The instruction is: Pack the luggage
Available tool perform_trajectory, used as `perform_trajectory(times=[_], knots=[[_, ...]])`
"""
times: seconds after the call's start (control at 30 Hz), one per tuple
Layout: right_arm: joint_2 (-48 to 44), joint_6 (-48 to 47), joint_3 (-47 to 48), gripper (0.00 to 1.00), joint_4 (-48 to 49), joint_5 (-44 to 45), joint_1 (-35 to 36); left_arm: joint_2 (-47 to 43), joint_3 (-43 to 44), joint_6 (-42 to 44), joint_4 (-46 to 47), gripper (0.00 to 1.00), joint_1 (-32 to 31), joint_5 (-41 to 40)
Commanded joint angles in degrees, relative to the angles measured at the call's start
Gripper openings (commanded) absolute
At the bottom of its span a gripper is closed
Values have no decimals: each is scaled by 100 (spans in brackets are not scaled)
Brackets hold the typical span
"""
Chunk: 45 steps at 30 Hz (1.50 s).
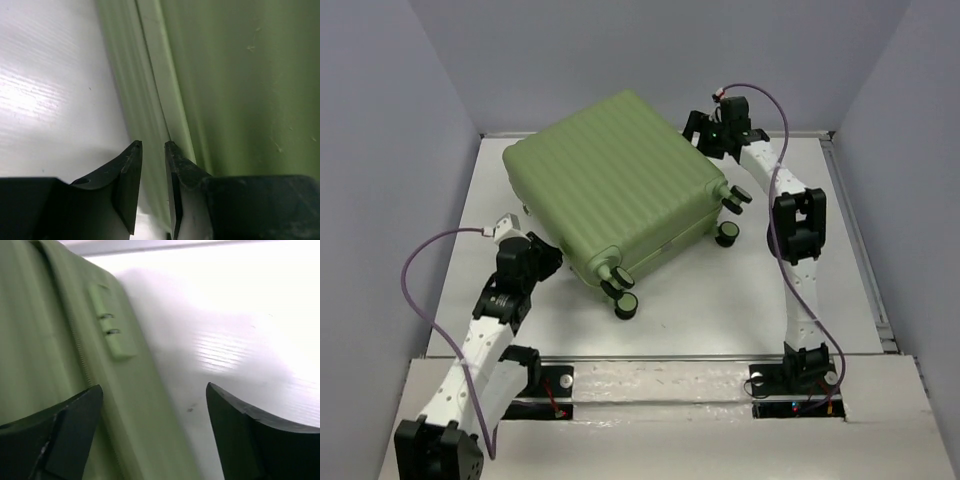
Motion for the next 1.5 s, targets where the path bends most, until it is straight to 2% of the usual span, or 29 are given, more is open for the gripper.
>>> perform_trajectory(times=[0.0,0.07,0.1,0.17,0.2,0.23,0.3,0.33,0.37,0.4,0.43,0.47,0.53,0.57,0.67,0.73,0.8,0.9,0.97,1.17,1.4,1.47], knots=[[-1292,95,479,95,-421,-441,11,-1087,657,154,-671,44,-243,-181],[-1680,-19,242,96,-413,-424,-176,-1177,1078,436,-875,53,-235,-620],[-1899,-98,84,97,-404,-354,-229,-1151,1568,585,-937,58,-235,-1049],[-2628,-352,-487,97,-378,-29,-229,-853,2306,884,-973,65,-235,-1368],[-2892,-380,-724,95,-343,-28,-229,-730,2537,973,-885,67,-235,-1361],[-3478,-380,-1370,89,-125,-202,-229,-459,2740,1043,-684,73,-235,-1360],[-4200,-327,-2338,38,323,-239,-2,-81,3398,1079,-578,75,-226,-1369],[-4909,-336,-3344,20,726,-231,156,313,3592,1131,-368,77,-226,-1291],[-5255,-371,-3824,7,886,-248,532,534,4012,1201,-296,79,-217,-1168],[-5589,-354,-4751,7,1210,-248,771,1059,4277,1263,-339,81,-208,-1176],[-5923,-345,-4760,7,1213,-248,1025,1342,4515,1333,-340,81,-182,-1141],[-6527,-380,-5613,7,1570,-318,1237,1615,4787,1421,-392,84,-138,-1054],[-7067,-328,-6339,7,1871,-301,1807,2456,5517,1492,-550,85,106,-852],[-7513,-258,-6891,7,1881,-362,1897,2696,5884,1483,-551,86,265,-468],[-8087,-143,-7562,7,1794,-398,1951,3584,6344,1378,-551,85,887,53],[-8290,-143,-7994,7,1680,-441,1951,4346,6967,1351,-839,85,1179,309],[-8195,-134,-8161,7,1653,-389,1951,4832,7589,1430,-972,85,1461,694],[-7791,-108,-8337,7,1696,-231,1951,6112,8680,1676,-1568,86,1576,828],[-7510,-72,-8338,7,1802,50,1951,6564,9460,1764,-1972,86,1593,898],[-6666,-99,-7934,7,2012,534,1951,8199,11203,1826,-2599,87,1734,1355],[-5769,-90,-7197,7,2162,885,1951,8719,10697,1755,-2326,85,1726,2110],[-5550,-99,-6933,7,2162,973,1951,8745,10417,1887,-2282,85,1612,2077]])
